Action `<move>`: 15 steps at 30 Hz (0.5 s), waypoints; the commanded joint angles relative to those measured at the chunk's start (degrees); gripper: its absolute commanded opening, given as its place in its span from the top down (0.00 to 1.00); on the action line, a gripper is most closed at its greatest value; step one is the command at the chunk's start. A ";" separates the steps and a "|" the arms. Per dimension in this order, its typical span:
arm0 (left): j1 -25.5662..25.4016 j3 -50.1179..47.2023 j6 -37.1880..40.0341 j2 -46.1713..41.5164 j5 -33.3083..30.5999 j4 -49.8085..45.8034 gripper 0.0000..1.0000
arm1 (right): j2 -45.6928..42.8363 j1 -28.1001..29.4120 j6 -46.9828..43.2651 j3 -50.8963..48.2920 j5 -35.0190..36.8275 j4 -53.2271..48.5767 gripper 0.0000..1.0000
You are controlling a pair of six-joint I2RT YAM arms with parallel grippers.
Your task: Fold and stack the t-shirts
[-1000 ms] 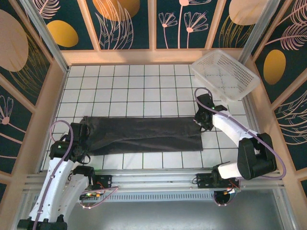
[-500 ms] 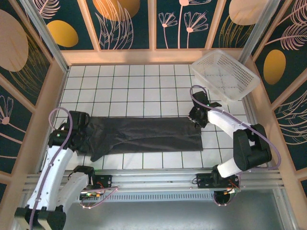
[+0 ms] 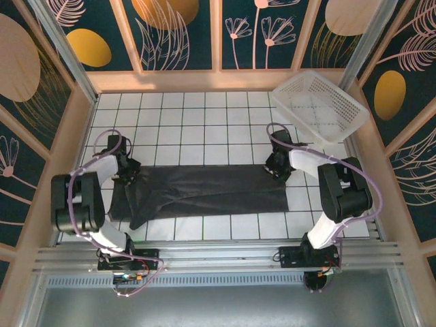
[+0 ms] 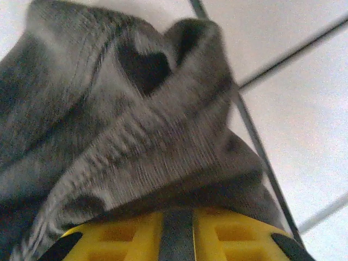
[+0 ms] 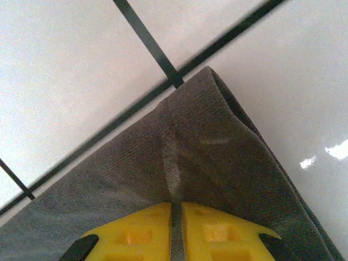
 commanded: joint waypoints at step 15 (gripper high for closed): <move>0.82 25.82 15.61 15.02 7.97 6.51 0.59 | 20.39 -4.90 -20.58 34.93 -8.75 0.37 0.65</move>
